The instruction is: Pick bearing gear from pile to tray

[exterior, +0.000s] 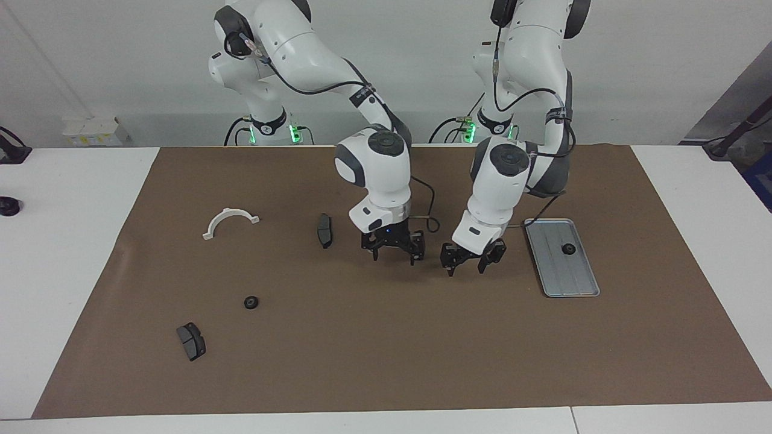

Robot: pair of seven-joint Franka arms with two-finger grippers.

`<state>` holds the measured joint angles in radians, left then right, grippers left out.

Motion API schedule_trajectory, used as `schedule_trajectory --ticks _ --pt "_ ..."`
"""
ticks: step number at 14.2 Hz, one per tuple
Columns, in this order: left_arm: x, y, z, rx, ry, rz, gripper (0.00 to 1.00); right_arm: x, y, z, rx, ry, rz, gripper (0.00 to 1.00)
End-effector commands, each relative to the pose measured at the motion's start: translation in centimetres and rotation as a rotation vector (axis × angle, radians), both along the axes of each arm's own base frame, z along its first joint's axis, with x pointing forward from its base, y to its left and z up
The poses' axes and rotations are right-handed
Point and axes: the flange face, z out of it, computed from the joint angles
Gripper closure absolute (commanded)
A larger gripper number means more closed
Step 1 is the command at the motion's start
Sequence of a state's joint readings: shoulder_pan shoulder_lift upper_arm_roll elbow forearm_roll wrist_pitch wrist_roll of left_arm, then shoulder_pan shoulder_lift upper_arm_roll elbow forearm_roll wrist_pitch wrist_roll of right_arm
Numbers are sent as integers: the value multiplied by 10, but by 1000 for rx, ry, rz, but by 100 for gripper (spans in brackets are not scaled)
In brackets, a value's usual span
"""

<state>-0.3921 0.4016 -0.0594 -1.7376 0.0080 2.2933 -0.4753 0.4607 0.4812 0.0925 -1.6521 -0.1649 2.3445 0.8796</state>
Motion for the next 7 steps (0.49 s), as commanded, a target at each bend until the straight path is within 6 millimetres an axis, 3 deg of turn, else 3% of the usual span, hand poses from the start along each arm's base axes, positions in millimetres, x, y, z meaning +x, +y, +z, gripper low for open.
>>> schedule_trajectory --ticks 1,4,7 --pt "-11 -40 -16 5 10 -20 26 -5 -72 19 -21 19 39 0" --pt "-30 -62 -31 26 33 -52 29 18 -146 27 -22 39 112 0" --pt "-47 -69 -47 45 64 -74 32 36 -197 21 -47 39 198 0"
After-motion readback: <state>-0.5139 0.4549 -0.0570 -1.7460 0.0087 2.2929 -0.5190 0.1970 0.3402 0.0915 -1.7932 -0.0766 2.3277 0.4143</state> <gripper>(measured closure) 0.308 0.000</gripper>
